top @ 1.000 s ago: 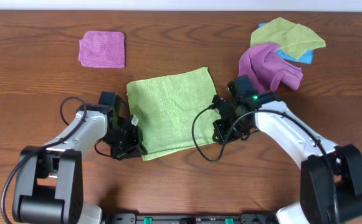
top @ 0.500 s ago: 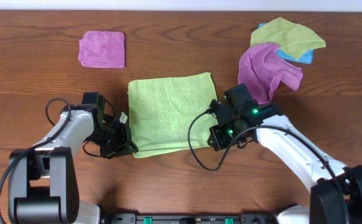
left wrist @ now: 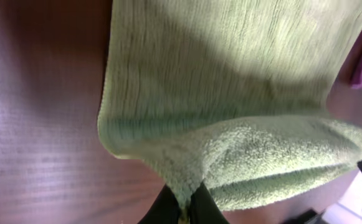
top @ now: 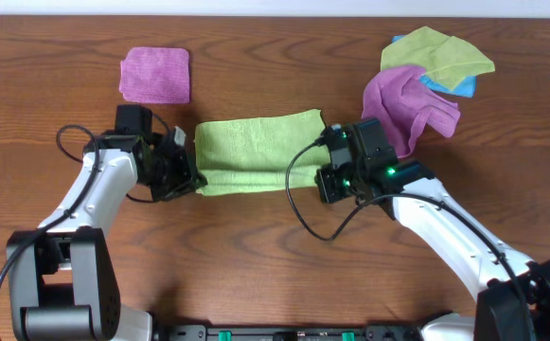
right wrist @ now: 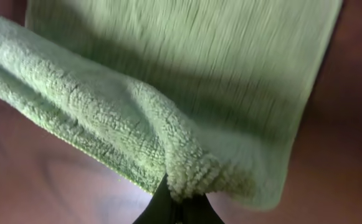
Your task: Fold the cloth
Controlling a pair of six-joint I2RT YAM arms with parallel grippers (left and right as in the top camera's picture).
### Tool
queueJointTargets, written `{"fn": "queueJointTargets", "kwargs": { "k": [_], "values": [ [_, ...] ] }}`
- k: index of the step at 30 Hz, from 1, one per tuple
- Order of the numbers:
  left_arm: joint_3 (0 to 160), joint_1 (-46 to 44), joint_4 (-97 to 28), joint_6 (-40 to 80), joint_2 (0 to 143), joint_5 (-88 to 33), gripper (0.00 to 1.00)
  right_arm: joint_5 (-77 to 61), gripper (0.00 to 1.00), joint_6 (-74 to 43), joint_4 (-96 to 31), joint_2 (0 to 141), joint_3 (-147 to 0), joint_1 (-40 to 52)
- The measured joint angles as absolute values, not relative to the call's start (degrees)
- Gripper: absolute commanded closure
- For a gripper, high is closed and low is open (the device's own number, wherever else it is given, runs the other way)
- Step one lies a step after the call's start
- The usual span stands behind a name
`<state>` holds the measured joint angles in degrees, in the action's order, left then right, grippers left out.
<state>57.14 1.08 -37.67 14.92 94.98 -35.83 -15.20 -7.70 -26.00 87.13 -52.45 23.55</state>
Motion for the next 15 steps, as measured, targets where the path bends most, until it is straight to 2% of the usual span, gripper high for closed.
{"fn": "queueJointTargets", "kwargs": {
  "k": [15],
  "values": [
    [57.14, 2.11, -17.61, 25.91, 95.00, -26.79, 0.94, -5.76, 0.99, -7.70, -9.21, 92.82, -52.53, 19.25]
  ]
}}
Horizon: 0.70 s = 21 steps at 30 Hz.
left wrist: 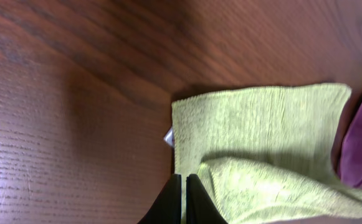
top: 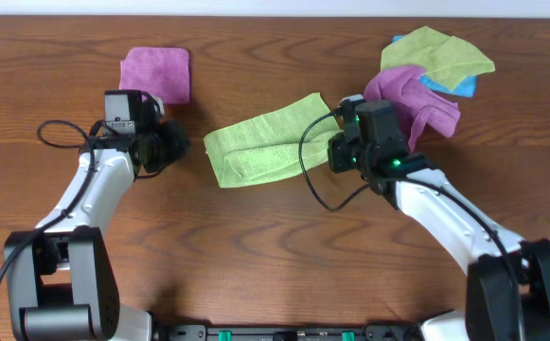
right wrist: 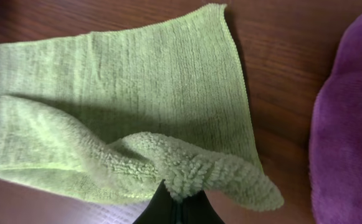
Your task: Fold the cloth
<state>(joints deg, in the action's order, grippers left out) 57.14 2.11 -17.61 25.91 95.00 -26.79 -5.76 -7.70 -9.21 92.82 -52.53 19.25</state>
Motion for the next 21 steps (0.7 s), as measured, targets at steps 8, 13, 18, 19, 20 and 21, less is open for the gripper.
{"fn": "queueJointTargets", "kwargs": {
  "k": [8, 13, 18, 19, 20, 21],
  "values": [
    [57.14, 0.49, -17.28, 29.19, 95.59, -27.09, 0.94, -5.67, 0.99, -7.70, -8.75, 96.60, -54.83, 19.27],
    [57.14, -3.14, -19.16, 32.16, 95.64, -28.53, 0.62, -5.69, 0.99, -7.70, -9.26, 96.60, -55.33, 19.27],
    [56.14, -8.54, -17.78, 36.75, 95.64, -28.47, 0.46, -5.82, 0.99, -7.70, -9.93, 96.60, -55.35, 19.29],
    [55.24, -9.26, -16.49, 38.09, 95.64, -28.51, 0.44, -5.93, 0.99, -7.70, -10.15, 96.60, -55.35, 19.31],
    [54.39, -9.61, -15.57, 39.11, 95.64, -28.53, 0.43, -5.96, 0.99, -7.70, -10.31, 96.60, -55.35, 19.31],
    [52.90, -9.76, -13.91, 40.53, 95.64, -28.69, 0.42, -5.96, 0.99, -7.70, -10.52, 96.60, -55.35, 19.31]
  ]
}}
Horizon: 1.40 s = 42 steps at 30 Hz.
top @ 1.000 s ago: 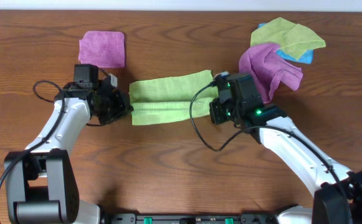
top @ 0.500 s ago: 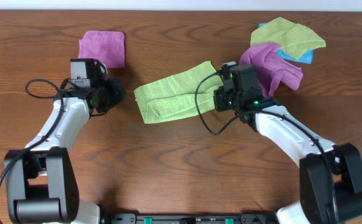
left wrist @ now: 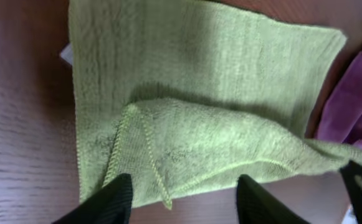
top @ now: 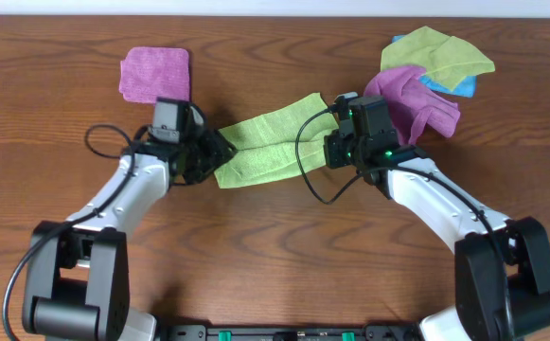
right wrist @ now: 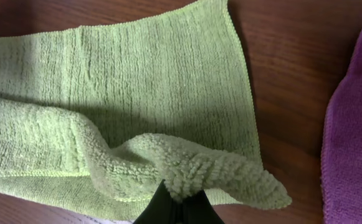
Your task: Fold the cloth
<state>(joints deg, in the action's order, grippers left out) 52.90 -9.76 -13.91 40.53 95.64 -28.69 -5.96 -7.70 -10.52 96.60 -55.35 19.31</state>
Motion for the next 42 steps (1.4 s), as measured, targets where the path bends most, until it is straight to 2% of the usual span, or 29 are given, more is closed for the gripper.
{"fn": "queueJointTargets", "kwargs": {
  "k": [8, 18, 42],
  "values": [
    [40.91, -9.65, 2.72, 50.78, 95.90, -31.35, 0.41, -6.00, 0.99, -7.70, -11.31, 96.60, -55.37, 19.35],
    [39.51, -9.67, 10.55, 57.23, 95.92, -32.88, 0.45, -6.00, 0.99, -7.70, -11.51, 96.60, -55.37, 19.35],
    [39.51, -12.67, 10.81, 59.79, 95.96, -30.63, 0.48, -6.00, 0.99, -7.70, -11.55, 96.60, -55.40, 19.35]
  ]
}}
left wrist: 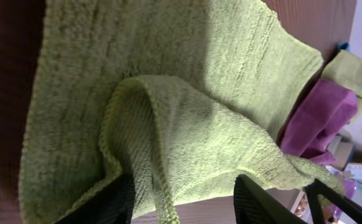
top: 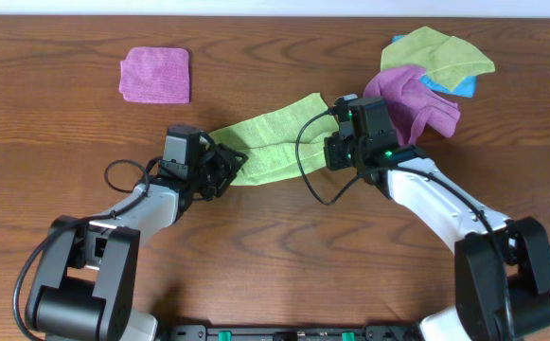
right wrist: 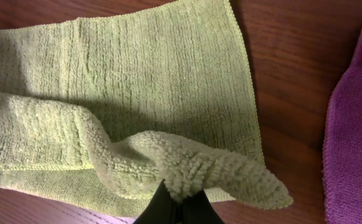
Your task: Fold the cloth
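The light green cloth [top: 273, 134] lies slanted on the table, partly doubled over. My right gripper [right wrist: 181, 200] is shut on a bunched corner of the green cloth [right wrist: 137, 81], held a little above the flat layer; in the overhead view the right gripper [top: 337, 149] is at the cloth's right end. My left gripper [top: 221, 167] is at the cloth's lower left end. The left gripper [left wrist: 181, 208] is open, its fingers [left wrist: 116, 200] either side of a raised hem of the green cloth [left wrist: 168, 93].
A folded pink cloth [top: 154, 75] lies at the back left. A pile of yellow-green, magenta and blue cloths [top: 428, 68] sits at the back right, close behind the right arm; the magenta cloth [right wrist: 355, 118] shows beside the green one.
The left arm has shifted down and closer to the cloth's lower left corner, still open, the hem now between its fingers. The right gripper and its hold are unchanged.
Both grippers were shut on the cloth's near corners, lifting its front edge. Then the left gripper was off the cloth, shut on nothing, and the cloth lay skewed with the right still holding. The left gripper then stood open over the cloth's left end, and now straddles its hem.
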Controlling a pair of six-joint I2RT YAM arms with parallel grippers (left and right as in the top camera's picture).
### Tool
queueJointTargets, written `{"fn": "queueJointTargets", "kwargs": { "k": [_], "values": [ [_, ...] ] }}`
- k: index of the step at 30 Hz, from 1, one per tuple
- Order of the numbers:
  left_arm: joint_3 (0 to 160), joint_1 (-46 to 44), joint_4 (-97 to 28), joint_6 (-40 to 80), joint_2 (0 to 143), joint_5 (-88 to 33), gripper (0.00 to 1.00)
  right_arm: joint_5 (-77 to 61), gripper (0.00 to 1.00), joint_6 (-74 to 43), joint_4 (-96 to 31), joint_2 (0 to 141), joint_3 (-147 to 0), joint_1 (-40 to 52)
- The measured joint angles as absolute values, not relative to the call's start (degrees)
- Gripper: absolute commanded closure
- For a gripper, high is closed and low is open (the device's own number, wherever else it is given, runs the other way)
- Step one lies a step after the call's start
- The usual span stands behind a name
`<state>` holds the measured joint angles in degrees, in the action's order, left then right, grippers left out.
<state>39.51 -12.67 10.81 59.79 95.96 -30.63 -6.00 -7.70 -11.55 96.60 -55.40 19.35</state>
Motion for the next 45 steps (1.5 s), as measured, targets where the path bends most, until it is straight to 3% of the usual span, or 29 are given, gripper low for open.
{"fn": "queueJointTargets", "kwargs": {
  "k": [7, 9, 11, 13, 15, 45],
  "values": [
    [39.51, -12.73, 13.30, 59.94, 99.02, -30.33, 0.54, -6.00, 0.99, -7.70, -11.64, 96.60, -55.40, 19.35],
    [39.51, -12.91, 15.40, 60.20, 100.03, -30.57, 0.60, -6.00, 0.99, -7.70, -11.97, 96.60, -55.40, 19.35],
    [39.48, -12.97, 17.06, 60.27, 100.31, -30.70, 0.70, -5.98, 0.99, -7.70, -12.32, 96.60, -55.40, 19.35],
    [39.48, -12.97, 18.22, 60.53, 100.36, -30.94, 0.87, -6.00, 0.99, -7.70, -12.80, 96.60, -55.40, 19.35],
    [39.48, -12.97, 18.22, 60.82, 100.38, -31.16, 0.94, -5.98, 0.99, -7.70, -12.86, 96.60, -55.40, 19.35],
    [39.48, -9.54, 11.62, 57.08, 95.24, -36.99, 0.94, -5.98, 0.99, -7.18, -14.31, 96.60, -55.40, 20.64]
  ]
}}
